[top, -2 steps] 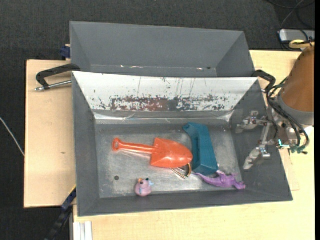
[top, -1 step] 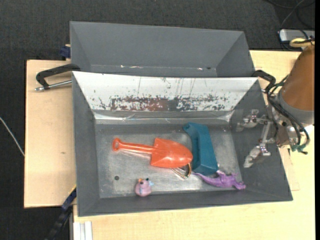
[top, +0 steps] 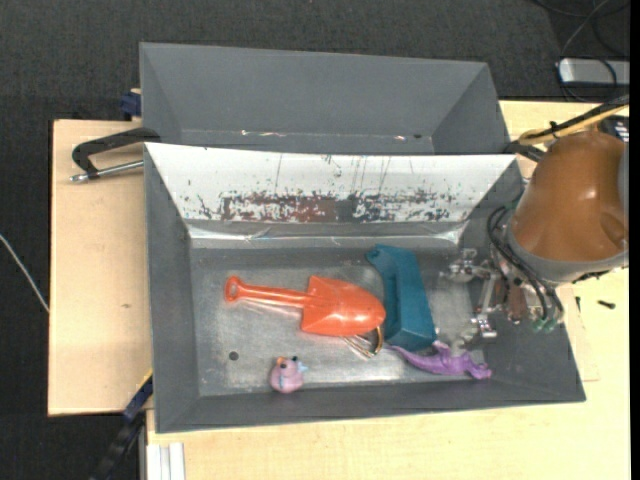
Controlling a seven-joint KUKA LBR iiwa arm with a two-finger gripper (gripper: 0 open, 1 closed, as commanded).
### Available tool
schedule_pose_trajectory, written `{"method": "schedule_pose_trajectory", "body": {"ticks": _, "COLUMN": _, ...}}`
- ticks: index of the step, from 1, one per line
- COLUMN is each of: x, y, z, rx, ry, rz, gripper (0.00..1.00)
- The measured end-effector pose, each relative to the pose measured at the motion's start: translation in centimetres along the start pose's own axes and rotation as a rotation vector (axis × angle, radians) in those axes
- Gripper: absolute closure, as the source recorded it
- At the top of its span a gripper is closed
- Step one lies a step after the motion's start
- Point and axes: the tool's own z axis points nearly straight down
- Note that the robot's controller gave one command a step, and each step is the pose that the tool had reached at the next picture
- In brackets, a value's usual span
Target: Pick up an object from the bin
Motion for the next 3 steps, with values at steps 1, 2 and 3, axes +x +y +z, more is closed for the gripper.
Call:
{"method": "schedule_pose_trajectory", "body": {"ticks": 1, "x": 0.3, "y": 0.9, "z": 2.3, "rx": -0.001, "ry": 0.008, "rz": -0.074, "gripper": 0.00}}
{"method": "schedule_pose_trajectory", "body": {"ticks": 2, "x": -3.8, "y": 3.7, "z": 1.2, "rx": -0.001, "ry": 0.000, "rz": -0.474, "gripper": 0.00}}
{"method": "schedule_pose_trajectory", "body": {"ticks": 3, "x": -4.6, "y": 4.7, "z": 6.2, "rx": 0.001, "ry": -0.004, "rz": -0.745, "gripper": 0.00}}
